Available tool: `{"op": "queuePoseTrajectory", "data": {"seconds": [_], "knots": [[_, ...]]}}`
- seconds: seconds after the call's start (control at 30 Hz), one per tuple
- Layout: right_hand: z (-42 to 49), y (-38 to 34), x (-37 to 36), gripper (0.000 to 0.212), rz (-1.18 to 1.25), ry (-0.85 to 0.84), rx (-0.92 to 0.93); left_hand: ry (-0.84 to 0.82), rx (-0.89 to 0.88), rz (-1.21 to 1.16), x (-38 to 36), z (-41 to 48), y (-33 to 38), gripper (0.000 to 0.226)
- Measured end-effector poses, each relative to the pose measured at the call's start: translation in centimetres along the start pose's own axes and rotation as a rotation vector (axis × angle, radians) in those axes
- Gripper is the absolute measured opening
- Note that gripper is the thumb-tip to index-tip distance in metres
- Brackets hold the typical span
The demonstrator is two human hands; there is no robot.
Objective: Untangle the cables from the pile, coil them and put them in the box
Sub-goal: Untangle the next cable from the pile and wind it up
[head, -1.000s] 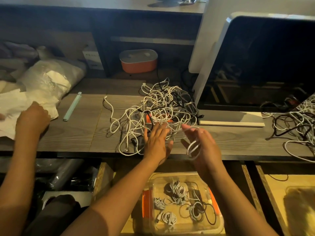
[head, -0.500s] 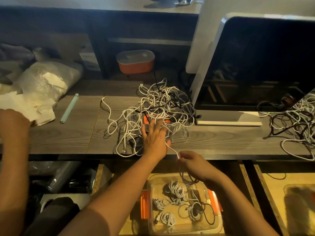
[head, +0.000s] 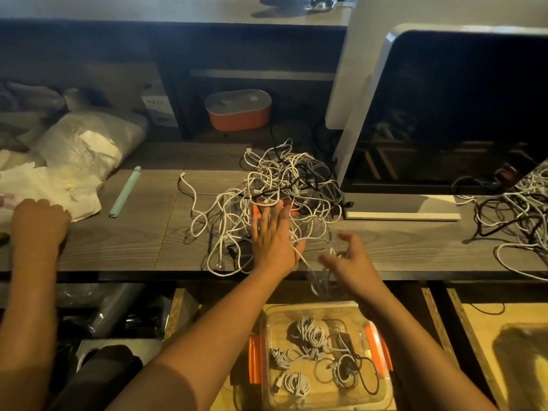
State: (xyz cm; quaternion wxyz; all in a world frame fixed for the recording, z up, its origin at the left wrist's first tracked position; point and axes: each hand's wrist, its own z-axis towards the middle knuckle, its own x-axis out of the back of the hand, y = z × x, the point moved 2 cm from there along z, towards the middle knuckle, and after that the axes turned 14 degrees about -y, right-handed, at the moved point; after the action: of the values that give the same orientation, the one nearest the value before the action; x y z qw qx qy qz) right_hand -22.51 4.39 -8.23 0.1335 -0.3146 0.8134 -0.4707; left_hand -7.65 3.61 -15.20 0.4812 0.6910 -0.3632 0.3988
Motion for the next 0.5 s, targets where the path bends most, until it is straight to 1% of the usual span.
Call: {"op": "queuePoseTrajectory", "data": {"seconds": [0.07,0.1,0.13,0.2,0.3,0.4,0.5], "knots": [[-0.1,0.5,-0.7,0.013,-0.217,-0.188,-0.093,-0.010,-0.008,0.033,0.0,0.2,0.3,0.071],[-0.2,0.7,-1.0,0.013,-0.280,-0.234,-0.107,-0.019,-0.014,0.050,0.0,0.2,0.4,0.068],[-0.1,0.7,-1.1,0.013,-0.281,-0.235,-0.089,-0.029,-0.011,0.050,0.1,0.3,0.6,0.066],[-0.4,0.0,-1.3,0.014,-0.169,-0.177,0.018,-0.035,0.011,0.014,0.3,0.4,0.6,0.059],[-0.6,-1.3,-1.2,0.019,0.093,-0.049,0.187,-0.023,0.003,0.019,0.3,0.8,0.8,0.050],[-0.5,-1.5,-1.5,0.021,0.322,-0.014,0.225,0.007,-0.027,0.034,0.4,1.3,1.0,0.044],[-0.3,-1.3,-1.6,0.025,0.413,0.056,0.262,0.014,-0.054,0.047,0.5,1.9,1.0,0.044]]}}
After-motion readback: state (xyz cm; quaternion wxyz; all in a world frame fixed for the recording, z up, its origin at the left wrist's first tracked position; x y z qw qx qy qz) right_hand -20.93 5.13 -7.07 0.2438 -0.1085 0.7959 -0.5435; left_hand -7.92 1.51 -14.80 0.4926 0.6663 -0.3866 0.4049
